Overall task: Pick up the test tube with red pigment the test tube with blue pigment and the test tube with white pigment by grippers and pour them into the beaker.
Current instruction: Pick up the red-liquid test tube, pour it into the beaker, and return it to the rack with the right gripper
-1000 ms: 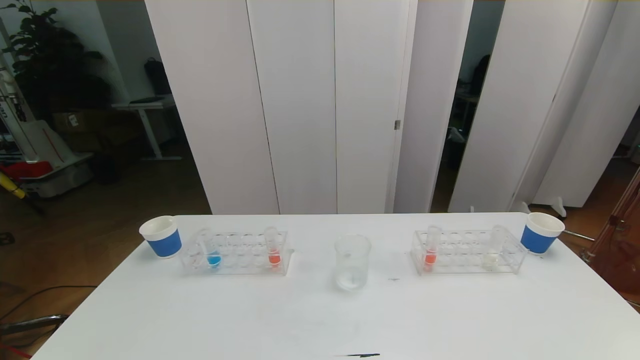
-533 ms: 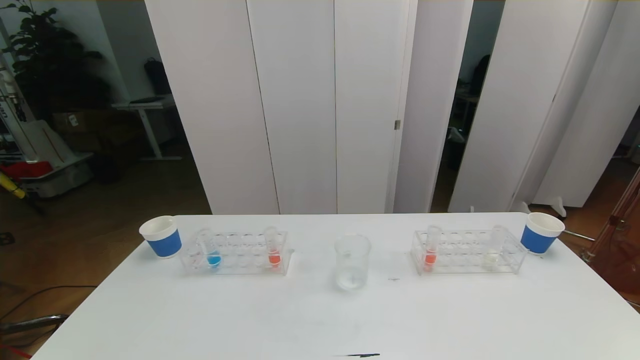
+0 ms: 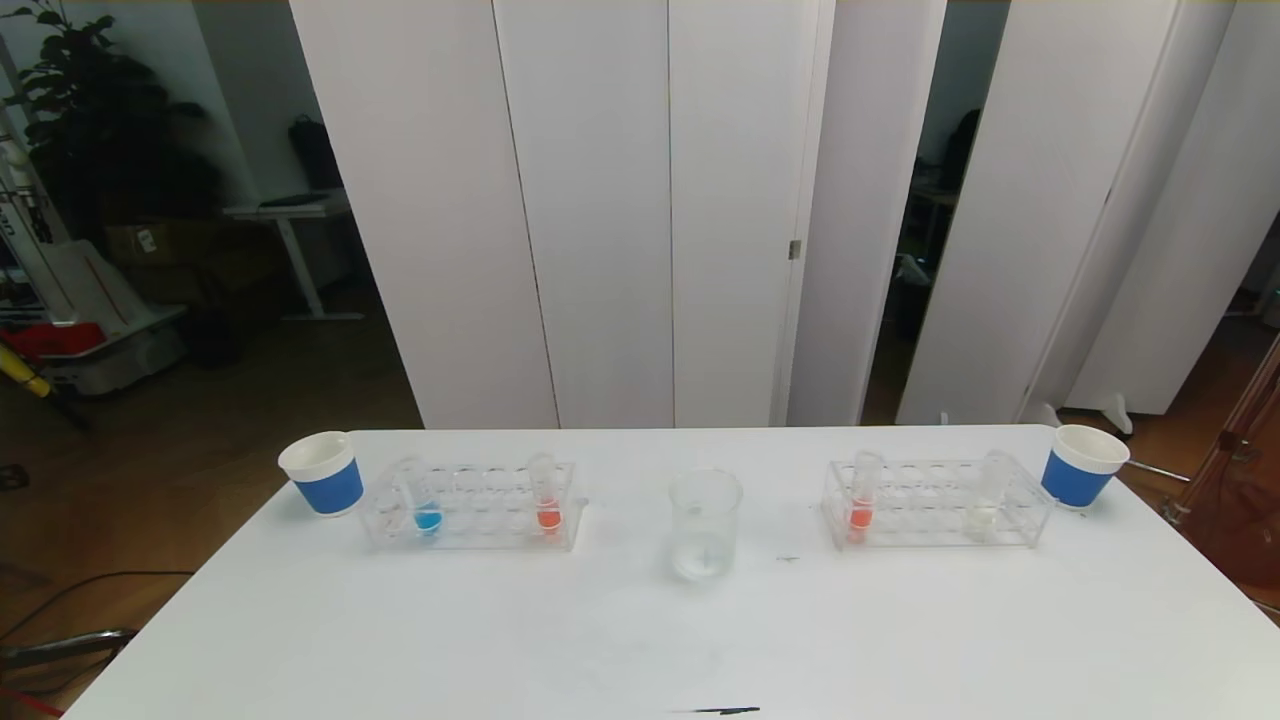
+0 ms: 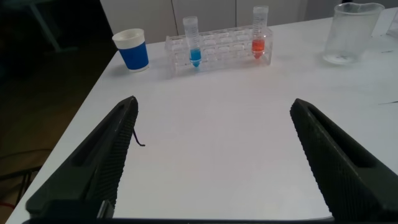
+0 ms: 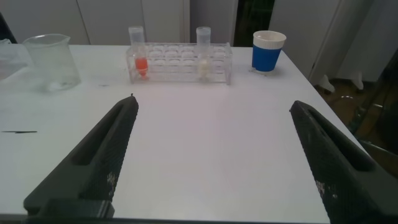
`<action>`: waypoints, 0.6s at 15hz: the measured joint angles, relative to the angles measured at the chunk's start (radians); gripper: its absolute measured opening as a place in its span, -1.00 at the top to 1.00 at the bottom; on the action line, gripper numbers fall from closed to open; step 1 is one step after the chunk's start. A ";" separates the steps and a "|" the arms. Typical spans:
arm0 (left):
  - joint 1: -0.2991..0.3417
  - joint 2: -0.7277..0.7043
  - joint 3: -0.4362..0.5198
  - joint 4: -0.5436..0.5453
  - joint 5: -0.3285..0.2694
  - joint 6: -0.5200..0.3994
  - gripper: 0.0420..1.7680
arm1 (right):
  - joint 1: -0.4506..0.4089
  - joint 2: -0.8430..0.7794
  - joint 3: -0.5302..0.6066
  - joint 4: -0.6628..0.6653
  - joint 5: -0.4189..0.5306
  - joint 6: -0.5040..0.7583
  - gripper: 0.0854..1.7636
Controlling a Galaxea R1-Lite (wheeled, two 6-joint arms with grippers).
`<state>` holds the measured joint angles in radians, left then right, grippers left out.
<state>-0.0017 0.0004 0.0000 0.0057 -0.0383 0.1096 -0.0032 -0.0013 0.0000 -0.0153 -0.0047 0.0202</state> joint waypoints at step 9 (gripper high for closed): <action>0.000 0.000 0.000 0.000 0.000 0.000 -0.98 | 0.005 0.032 -0.157 0.123 0.021 -0.003 -0.98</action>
<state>-0.0017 0.0004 0.0000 0.0057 -0.0383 0.1100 0.0017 0.0306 -0.1572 0.1077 0.0164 0.0168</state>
